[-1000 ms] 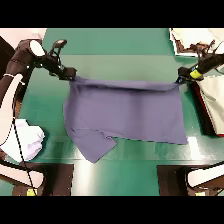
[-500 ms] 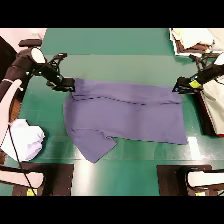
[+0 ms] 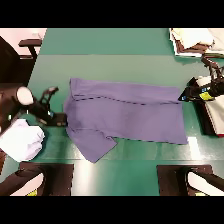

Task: Fold the shirts.

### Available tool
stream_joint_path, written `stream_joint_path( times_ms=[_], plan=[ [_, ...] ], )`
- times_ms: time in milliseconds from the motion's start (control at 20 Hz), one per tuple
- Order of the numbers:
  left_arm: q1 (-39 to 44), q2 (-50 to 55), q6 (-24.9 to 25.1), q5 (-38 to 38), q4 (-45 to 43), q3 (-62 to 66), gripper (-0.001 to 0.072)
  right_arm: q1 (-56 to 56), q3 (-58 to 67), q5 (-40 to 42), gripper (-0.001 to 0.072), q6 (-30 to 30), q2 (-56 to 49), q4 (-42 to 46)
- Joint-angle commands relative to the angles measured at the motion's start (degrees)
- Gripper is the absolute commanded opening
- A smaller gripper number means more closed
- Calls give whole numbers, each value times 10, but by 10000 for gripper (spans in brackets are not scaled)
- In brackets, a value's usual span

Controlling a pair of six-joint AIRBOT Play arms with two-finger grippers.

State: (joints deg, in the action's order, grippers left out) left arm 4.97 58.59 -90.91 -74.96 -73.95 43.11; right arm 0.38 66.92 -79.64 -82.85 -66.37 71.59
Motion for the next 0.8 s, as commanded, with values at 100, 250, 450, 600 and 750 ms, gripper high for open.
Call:
stream_joint_path(
  times_ms=[100,250,450,600,750],
  plan=[
    [1,-63,-15,89,124,-176,489,0,-23,15,451,0,34,0],
    [1,-62,20,150,198,-204,489,0,-23,17,450,0,34,-1],
    [1,-62,29,180,224,-206,444,0,-23,17,450,0,34,-1],
    [0,-62,51,171,238,-202,22,-5,-23,6,450,0,34,0],
    [0,-63,59,125,221,-171,20,-54,-45,-52,451,0,34,7]
  ],
)
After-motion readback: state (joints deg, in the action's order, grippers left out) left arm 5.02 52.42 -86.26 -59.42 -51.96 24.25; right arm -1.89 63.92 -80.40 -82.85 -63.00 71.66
